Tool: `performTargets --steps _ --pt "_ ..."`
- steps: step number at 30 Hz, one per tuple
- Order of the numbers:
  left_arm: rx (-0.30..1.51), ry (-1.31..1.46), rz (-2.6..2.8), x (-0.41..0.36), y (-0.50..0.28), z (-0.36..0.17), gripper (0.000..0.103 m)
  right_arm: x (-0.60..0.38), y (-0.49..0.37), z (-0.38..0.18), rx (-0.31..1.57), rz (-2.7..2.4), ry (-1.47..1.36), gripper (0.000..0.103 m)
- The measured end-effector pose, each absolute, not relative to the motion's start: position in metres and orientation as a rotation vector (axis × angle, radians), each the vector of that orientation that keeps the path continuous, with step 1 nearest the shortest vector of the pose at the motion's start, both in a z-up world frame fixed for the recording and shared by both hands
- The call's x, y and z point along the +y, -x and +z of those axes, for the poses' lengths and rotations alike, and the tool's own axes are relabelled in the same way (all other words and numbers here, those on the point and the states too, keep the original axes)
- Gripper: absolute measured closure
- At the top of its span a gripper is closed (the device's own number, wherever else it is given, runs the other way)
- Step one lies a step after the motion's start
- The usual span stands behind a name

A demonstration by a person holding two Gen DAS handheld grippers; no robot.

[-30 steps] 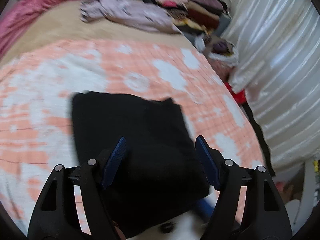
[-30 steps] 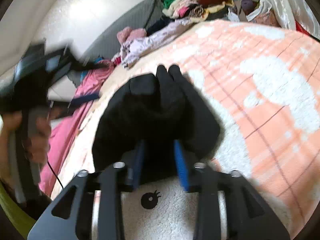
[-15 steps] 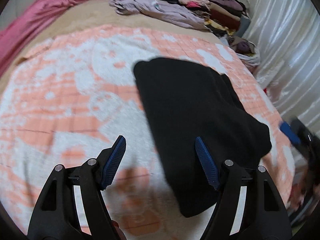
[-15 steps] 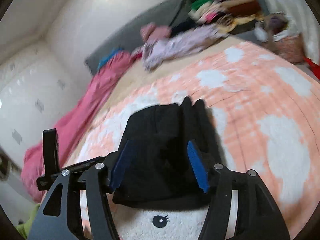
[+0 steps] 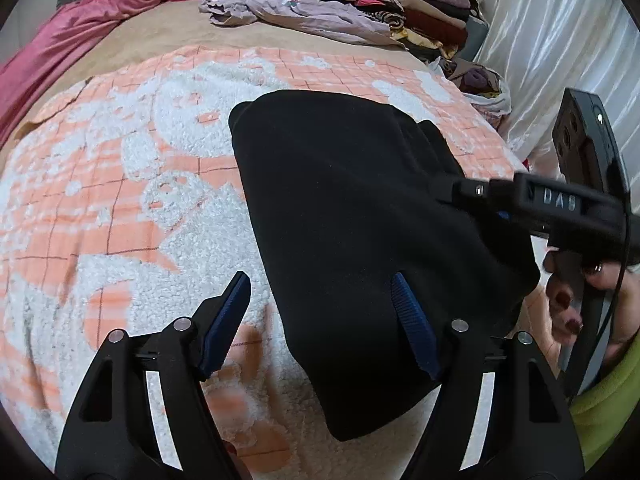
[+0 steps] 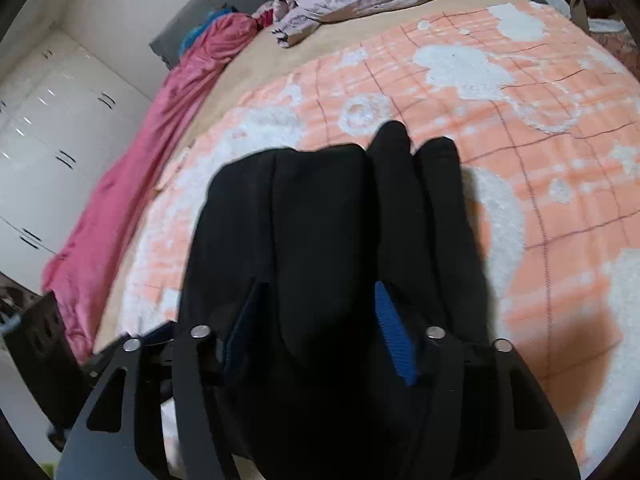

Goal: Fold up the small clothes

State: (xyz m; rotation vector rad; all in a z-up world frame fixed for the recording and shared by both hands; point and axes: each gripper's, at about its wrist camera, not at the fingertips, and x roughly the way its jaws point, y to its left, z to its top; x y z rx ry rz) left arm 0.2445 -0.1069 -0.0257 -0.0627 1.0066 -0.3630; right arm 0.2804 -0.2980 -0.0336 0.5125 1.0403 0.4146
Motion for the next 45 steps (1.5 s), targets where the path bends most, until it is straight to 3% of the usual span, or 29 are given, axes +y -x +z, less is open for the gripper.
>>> performTargets --steps 5,7,19,27,45 --pt "1.013 0.063 -0.361 -0.106 -0.245 -0.025 0.037 -0.3 -0.273 -0.023 0.986 0.425 -0.513 0.08" --pt "1.011 0.056 -0.363 -0.107 -0.245 -0.024 0.037 -0.3 -0.267 -0.011 0.935 0.435 -0.489 0.083" --pt "1.0 0.077 -0.433 -0.116 -0.236 -0.014 0.034 -0.323 -0.255 0.016 0.838 0.344 -0.356 0.085" --pt "1.055 0.066 -0.422 -0.127 -0.237 -0.037 0.031 -0.323 -0.269 -0.043 0.957 0.244 -0.321 0.081" --pt "1.063 0.186 -0.465 -0.098 -0.216 -0.034 0.03 -0.353 -0.189 -0.011 0.845 0.444 -0.429 0.062"
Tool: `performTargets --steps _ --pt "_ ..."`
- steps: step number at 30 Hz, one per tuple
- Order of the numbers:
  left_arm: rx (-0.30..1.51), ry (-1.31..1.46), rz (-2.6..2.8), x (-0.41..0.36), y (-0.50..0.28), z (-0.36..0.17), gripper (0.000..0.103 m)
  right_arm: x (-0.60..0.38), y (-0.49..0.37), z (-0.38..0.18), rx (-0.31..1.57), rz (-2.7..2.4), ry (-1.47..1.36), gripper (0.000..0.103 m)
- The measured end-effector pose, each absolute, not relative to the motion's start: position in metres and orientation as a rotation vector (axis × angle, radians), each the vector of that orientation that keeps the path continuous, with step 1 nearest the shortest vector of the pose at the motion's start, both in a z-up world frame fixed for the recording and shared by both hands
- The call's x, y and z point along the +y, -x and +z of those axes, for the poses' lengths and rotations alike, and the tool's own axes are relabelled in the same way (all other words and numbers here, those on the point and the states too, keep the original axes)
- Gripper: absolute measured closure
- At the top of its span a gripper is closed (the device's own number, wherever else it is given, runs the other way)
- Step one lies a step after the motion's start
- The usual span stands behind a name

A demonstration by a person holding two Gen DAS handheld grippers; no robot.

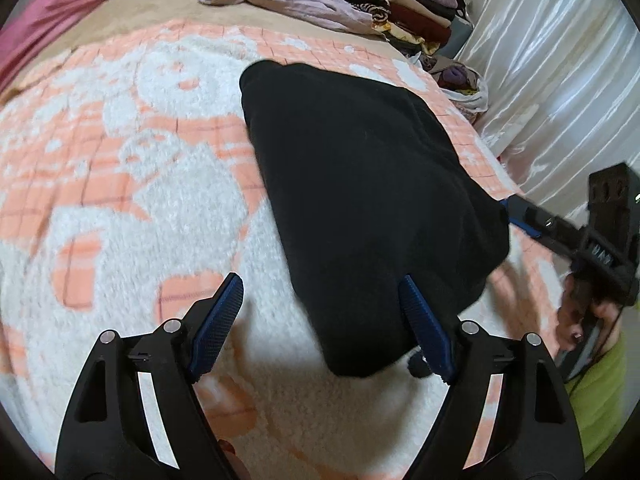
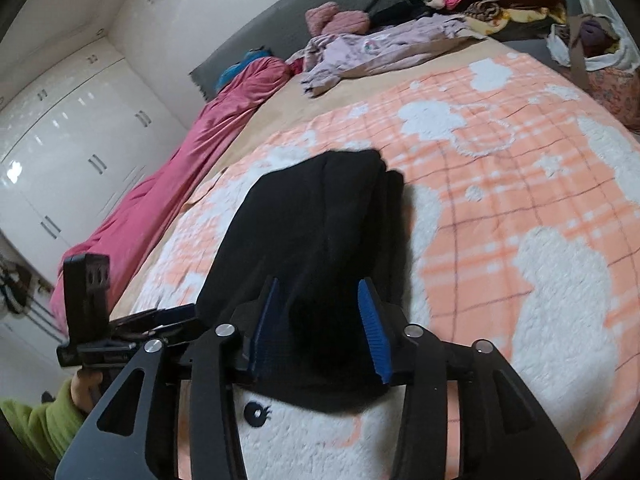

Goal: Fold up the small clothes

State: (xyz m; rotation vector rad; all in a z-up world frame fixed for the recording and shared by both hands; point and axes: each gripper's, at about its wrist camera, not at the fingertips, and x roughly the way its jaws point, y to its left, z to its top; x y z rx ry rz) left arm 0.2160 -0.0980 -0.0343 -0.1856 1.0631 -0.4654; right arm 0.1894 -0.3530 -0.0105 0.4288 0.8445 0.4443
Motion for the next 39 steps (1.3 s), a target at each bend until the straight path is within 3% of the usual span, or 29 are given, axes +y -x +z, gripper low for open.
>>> performTargets --steps 9,14,17,21,25,29,35,39 --pt "1.112 0.218 -0.491 -0.11 -0.211 -0.047 0.03 -0.337 -0.191 -0.032 0.897 0.46 -0.431 0.062" --pt "1.11 0.222 -0.483 -0.115 -0.217 -0.046 0.03 -0.342 -0.191 -0.036 0.918 0.479 -0.467 0.084" --pt "1.107 0.216 -0.49 -0.116 -0.217 -0.04 0.03 -0.349 -0.184 -0.018 0.895 0.506 -0.479 0.089" --pt "1.091 0.197 -0.499 -0.117 -0.215 -0.032 0.03 -0.35 -0.172 0.002 0.871 0.463 -0.392 0.09" --pt "1.125 0.181 -0.477 -0.121 -0.217 -0.045 0.03 -0.339 -0.178 -0.036 0.986 0.395 -0.306 0.086" --pt "1.13 0.159 -0.468 -0.123 -0.218 -0.051 0.03 -0.346 -0.173 -0.043 0.951 0.387 -0.356 0.084" --pt "1.038 0.129 -0.449 -0.119 -0.216 -0.019 0.03 -0.346 -0.165 -0.031 0.923 0.367 -0.351 0.078" --pt "1.013 0.09 -0.44 -0.129 -0.222 -0.008 0.042 -0.347 -0.161 -0.023 0.92 0.347 -0.35 0.076"
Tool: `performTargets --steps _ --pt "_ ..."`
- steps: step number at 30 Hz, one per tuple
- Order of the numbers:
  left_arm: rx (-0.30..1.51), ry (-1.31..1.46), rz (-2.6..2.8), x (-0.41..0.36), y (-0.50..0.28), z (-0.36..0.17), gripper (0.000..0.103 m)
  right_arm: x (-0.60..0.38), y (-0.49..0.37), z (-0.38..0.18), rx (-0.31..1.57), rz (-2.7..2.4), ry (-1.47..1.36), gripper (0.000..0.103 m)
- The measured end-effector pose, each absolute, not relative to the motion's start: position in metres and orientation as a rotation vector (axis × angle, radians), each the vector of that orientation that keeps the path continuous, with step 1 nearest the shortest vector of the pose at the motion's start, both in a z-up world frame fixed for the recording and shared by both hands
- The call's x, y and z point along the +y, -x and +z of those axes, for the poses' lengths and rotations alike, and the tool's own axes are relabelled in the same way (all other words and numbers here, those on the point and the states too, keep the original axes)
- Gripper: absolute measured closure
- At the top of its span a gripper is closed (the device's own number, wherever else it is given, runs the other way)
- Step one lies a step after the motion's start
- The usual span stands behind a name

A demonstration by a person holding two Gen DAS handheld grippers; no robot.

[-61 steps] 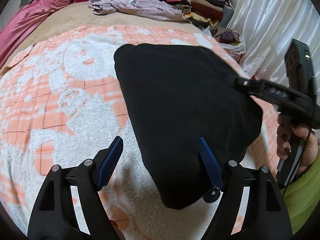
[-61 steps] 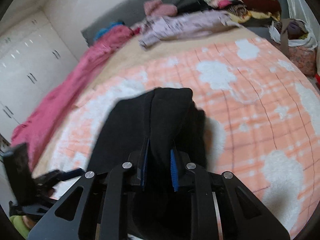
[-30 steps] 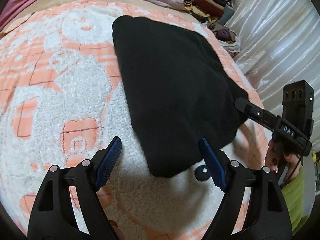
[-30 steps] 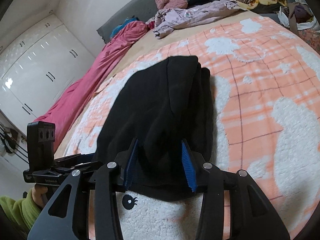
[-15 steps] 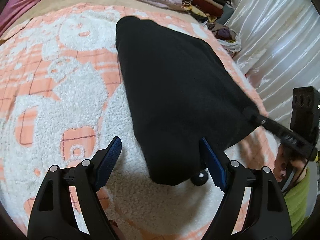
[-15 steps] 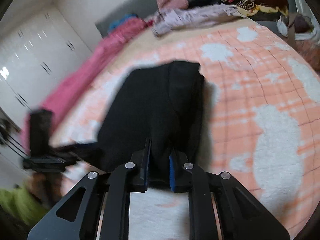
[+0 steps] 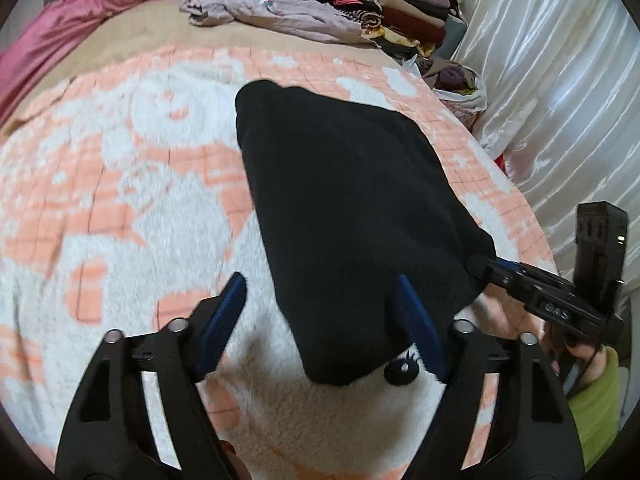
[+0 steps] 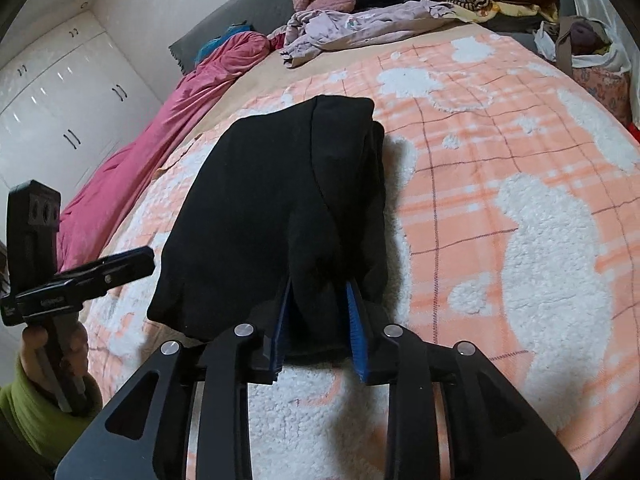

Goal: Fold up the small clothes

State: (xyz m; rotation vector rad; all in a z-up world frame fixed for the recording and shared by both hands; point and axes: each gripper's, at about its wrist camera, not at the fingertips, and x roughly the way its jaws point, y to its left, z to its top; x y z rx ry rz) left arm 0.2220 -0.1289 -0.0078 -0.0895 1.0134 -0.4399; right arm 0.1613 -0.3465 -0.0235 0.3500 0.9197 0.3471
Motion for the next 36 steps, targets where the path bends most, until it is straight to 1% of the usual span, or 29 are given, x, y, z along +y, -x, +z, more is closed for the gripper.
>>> performTargets --steps 1,2,7,12,19,26,35,36 --pt "1.013 0.08 -0.441 -0.132 -0.223 -0.008 0.044 -0.347 -0.161 -0.021 0.917 0.339 -0.346 0.074" --pt "1.013 0.073 -0.443 -0.136 -0.224 -0.008 0.044 -0.349 -0.159 -0.017 0.907 0.33 -0.343 0.07" --pt "1.05 -0.032 -0.416 -0.161 -0.23 -0.03 0.044 -0.362 -0.16 -0.002 0.861 0.272 -0.349 0.066" --pt "1.032 -0.093 -0.406 -0.165 -0.224 -0.033 0.044 -0.362 -0.171 0.016 0.81 0.257 -0.332 0.065" --pt "1.037 -0.08 -0.413 -0.161 -0.224 -0.032 0.044 -0.322 -0.211 0.032 0.818 0.323 -0.242 0.065" --pt "1.031 -0.061 -0.421 -0.158 -0.223 -0.031 0.044 -0.295 -0.256 0.017 0.876 0.318 -0.177 0.065" --pt "1.021 -0.066 -0.424 -0.157 -0.218 -0.031 0.044 -0.284 -0.283 -0.013 0.967 0.265 -0.099 0.065" --pt "1.02 -0.066 -0.426 -0.157 -0.218 -0.031 0.044 -0.287 -0.286 -0.018 0.978 0.245 -0.092 0.067"
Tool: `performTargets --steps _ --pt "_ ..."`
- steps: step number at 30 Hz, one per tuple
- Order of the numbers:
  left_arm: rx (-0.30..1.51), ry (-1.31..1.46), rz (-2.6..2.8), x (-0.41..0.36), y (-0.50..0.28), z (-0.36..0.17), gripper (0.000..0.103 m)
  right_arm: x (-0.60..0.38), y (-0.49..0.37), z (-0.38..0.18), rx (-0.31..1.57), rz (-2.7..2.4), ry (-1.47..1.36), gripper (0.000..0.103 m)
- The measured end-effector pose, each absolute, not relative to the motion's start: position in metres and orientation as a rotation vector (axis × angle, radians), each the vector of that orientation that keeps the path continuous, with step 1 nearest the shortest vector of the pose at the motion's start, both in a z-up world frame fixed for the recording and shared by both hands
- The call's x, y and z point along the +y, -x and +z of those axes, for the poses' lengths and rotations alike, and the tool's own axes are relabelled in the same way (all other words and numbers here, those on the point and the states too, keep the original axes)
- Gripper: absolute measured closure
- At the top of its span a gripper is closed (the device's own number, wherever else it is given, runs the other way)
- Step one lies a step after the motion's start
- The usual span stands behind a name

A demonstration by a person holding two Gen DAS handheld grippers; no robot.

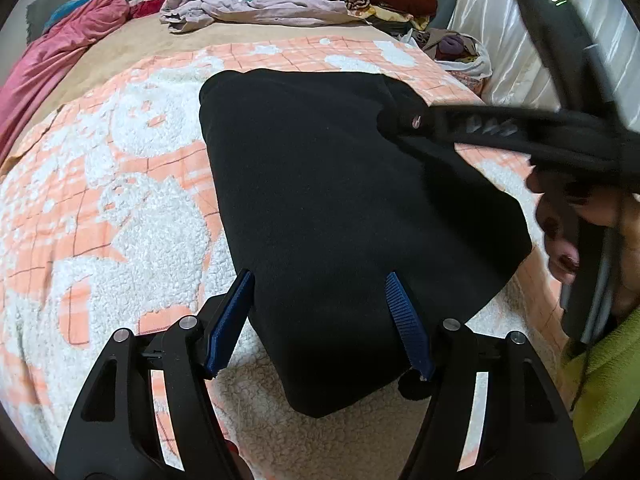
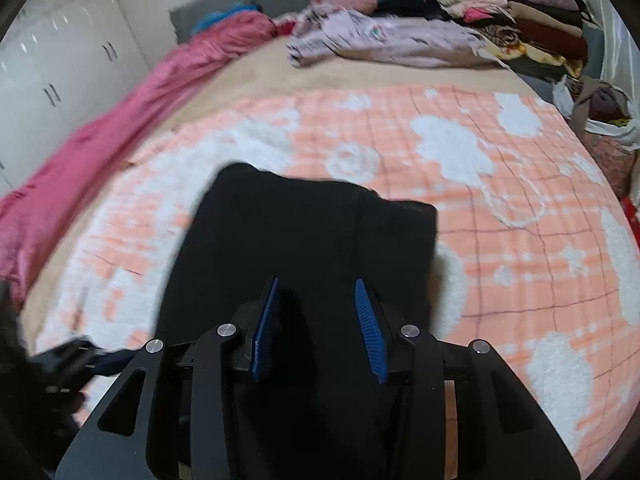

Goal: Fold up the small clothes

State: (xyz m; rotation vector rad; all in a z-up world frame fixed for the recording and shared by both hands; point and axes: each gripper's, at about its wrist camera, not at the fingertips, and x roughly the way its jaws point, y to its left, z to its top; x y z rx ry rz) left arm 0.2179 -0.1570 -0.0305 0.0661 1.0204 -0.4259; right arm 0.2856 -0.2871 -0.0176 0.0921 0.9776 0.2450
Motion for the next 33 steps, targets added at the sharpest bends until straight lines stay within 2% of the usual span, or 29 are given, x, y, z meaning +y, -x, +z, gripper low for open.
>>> performTargets --steps 5,13,19,23,33 --pt "1.018 -0.067 -0.434 -0.159 -0.217 -0.029 0.044 -0.303 -0.287 -0.031 0.981 0.25 -0.194 0.068" --pt "1.023 -0.053 -0.437 -0.155 -0.217 -0.03 0.044 -0.301 -0.284 -0.029 0.965 0.245 -0.189 0.067" --pt "1.028 -0.042 -0.439 -0.153 -0.22 -0.029 0.044 -0.298 -0.281 -0.025 0.955 0.239 -0.19 0.064" --pt "1.036 -0.015 -0.441 -0.149 -0.221 -0.029 0.044 -0.299 -0.279 -0.022 0.948 0.24 -0.197 0.058" --pt "1.042 0.006 -0.441 -0.144 -0.222 -0.026 0.044 -0.302 -0.277 -0.02 0.948 0.229 -0.22 0.057"
